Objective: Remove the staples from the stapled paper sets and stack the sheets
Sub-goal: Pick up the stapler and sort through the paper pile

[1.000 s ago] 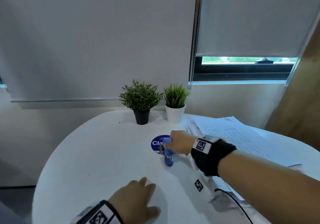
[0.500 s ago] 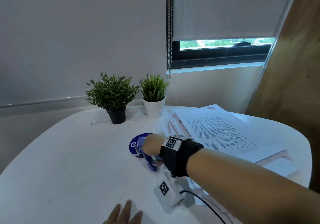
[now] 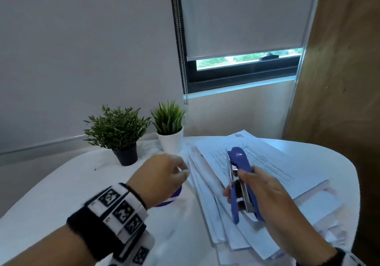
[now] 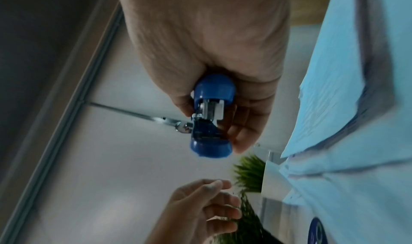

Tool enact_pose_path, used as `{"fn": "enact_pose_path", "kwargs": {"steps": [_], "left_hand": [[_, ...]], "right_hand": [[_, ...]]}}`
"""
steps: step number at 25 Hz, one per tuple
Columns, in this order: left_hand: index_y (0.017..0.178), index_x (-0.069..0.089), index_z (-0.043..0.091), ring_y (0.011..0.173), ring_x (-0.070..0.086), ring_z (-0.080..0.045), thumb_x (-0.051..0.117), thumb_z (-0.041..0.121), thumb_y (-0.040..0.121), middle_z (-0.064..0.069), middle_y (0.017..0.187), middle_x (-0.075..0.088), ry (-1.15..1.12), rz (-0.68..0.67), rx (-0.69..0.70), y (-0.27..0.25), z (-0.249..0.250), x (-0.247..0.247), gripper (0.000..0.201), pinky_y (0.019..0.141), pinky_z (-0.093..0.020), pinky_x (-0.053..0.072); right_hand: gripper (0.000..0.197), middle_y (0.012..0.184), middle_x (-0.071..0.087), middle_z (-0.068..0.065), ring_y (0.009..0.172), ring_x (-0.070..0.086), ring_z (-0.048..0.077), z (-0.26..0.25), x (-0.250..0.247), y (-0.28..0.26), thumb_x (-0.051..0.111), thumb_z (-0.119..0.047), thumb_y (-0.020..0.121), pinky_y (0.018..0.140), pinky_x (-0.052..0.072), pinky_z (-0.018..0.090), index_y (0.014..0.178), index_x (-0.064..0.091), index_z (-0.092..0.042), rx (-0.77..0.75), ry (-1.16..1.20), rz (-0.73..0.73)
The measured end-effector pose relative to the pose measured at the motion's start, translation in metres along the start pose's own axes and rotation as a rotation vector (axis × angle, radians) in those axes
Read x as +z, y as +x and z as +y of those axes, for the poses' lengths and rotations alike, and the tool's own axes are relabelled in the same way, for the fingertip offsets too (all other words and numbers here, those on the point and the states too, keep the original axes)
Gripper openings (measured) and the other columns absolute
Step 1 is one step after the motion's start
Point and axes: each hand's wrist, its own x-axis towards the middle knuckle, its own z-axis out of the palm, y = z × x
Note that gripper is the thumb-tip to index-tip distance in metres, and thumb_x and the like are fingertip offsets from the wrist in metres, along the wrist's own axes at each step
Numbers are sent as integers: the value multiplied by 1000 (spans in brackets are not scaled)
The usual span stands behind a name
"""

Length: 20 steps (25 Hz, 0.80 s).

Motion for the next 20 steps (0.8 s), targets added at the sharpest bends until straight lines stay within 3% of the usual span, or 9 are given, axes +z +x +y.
{"fn": "enact_pose_path", "kwargs": {"steps": [4,7,9,11,14,17,20], "left_hand": [[107,67,16,87,60,-15,57,30,92,-2,102,69,86,-29,-76,94,0,52,24,79,-26,48],[130,53,12,114,57,-24,59,37,92,-8,128,60,110,-86,-127,142,0,87,46,95,-32,46],[137,44,8,125,49,-28,60,44,91,-11,138,51,185,-126,-149,167,-1,103,60,102,-37,42],[137,41,7,127,45,-30,62,50,88,-11,141,47,244,-167,-207,190,-5,115,68,103,-40,41],[134,41,7,122,48,-29,67,54,81,-10,139,45,267,-218,-271,213,-13,125,76,100,-41,43],[135,42,8,113,51,-26,76,52,71,-5,126,48,221,-224,-304,228,-19,132,85,95,-36,45],[131,50,13,112,55,-27,79,53,59,-5,127,55,206,-192,-340,238,-24,131,87,94,-38,49]], "right_hand": [[17,69,68,25,53,65,32,11,-45,1,52,-17,97,47,56,38,98,60,-2,92,110,145],[11,65,68,24,51,64,32,26,-66,8,55,-12,95,55,55,40,95,61,-3,104,51,210],[11,65,68,25,53,63,34,39,-72,11,57,-12,94,63,55,45,94,61,-2,119,56,252],[12,67,68,25,58,64,36,53,-75,14,60,-14,92,70,54,49,94,62,-2,145,72,277],[11,68,67,27,61,64,36,63,-77,17,62,-14,91,65,54,41,91,64,-2,179,134,281],[13,71,67,29,60,64,36,67,-80,20,64,-16,90,68,56,45,89,65,-3,218,156,254],[15,73,66,32,61,64,38,71,-82,22,64,-18,90,67,55,45,87,64,-3,228,178,245]]}}
